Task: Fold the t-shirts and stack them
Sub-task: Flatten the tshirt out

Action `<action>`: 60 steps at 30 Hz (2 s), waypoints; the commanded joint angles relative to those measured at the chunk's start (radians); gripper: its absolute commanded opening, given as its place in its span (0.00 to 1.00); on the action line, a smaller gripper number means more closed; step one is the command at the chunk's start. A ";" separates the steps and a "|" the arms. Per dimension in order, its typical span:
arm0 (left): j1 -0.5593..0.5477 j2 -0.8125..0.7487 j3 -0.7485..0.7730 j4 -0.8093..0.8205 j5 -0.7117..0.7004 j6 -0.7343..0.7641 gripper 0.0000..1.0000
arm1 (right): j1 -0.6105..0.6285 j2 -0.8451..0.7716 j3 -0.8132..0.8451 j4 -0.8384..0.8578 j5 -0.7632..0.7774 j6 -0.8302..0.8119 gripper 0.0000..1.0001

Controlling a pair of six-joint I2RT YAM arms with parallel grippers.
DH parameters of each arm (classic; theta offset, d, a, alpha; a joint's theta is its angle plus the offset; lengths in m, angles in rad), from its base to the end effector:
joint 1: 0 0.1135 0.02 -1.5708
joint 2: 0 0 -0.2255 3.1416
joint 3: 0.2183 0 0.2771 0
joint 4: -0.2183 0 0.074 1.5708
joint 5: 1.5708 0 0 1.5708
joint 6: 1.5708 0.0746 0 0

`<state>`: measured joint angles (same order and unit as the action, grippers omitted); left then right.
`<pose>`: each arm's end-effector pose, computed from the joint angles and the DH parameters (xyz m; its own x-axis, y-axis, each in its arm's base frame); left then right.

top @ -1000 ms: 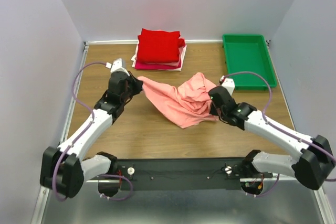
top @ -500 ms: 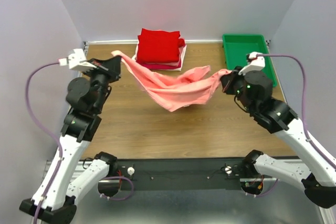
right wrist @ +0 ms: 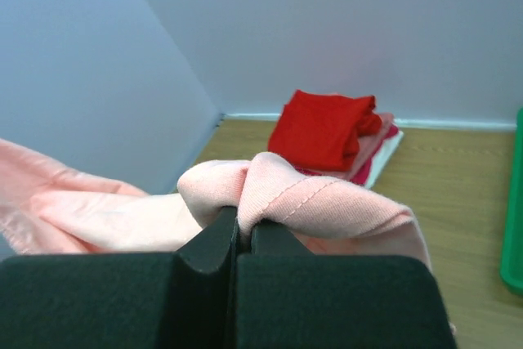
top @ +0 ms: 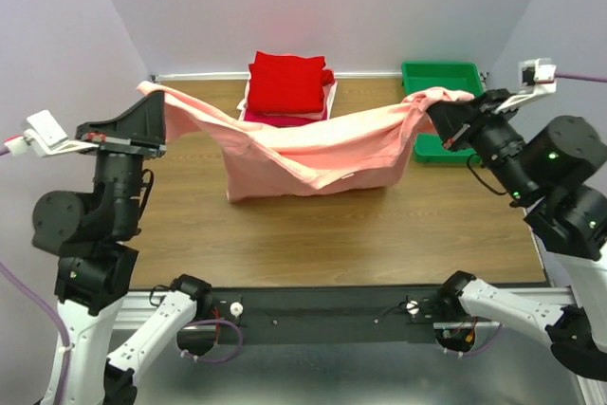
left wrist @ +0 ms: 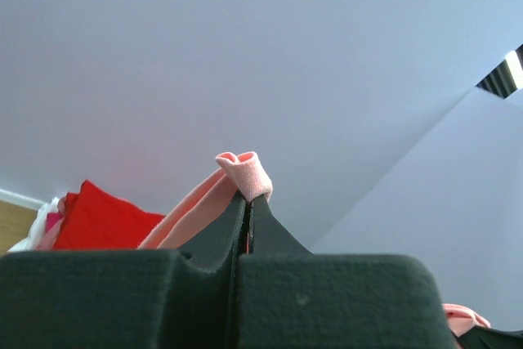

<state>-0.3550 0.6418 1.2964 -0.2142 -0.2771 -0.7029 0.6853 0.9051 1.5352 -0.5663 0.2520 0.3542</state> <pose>0.1471 -0.0328 0.5229 0.2388 -0.7517 -0.6148 0.3364 0.6580 -0.6737 0.1743 0.1184 0.5081 -0.0995 0.3525 -0.9305 -0.4113 0.8369 0.3611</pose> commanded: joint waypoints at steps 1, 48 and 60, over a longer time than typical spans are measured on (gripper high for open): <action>0.001 -0.021 0.108 -0.017 -0.020 0.014 0.00 | -0.006 0.017 0.146 -0.040 -0.143 -0.035 0.00; 0.017 -0.088 -0.122 -0.203 -0.323 -0.134 0.00 | -0.006 0.014 -0.215 -0.060 0.035 0.075 0.00; 0.016 -0.332 -0.969 -0.288 -0.084 -0.566 0.00 | -0.006 -0.029 -0.853 -0.017 -0.091 0.301 0.00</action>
<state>-0.3424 0.2901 0.4141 -0.5426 -0.4583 -1.1278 0.6834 0.8848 0.7219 -0.6056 0.1749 0.5720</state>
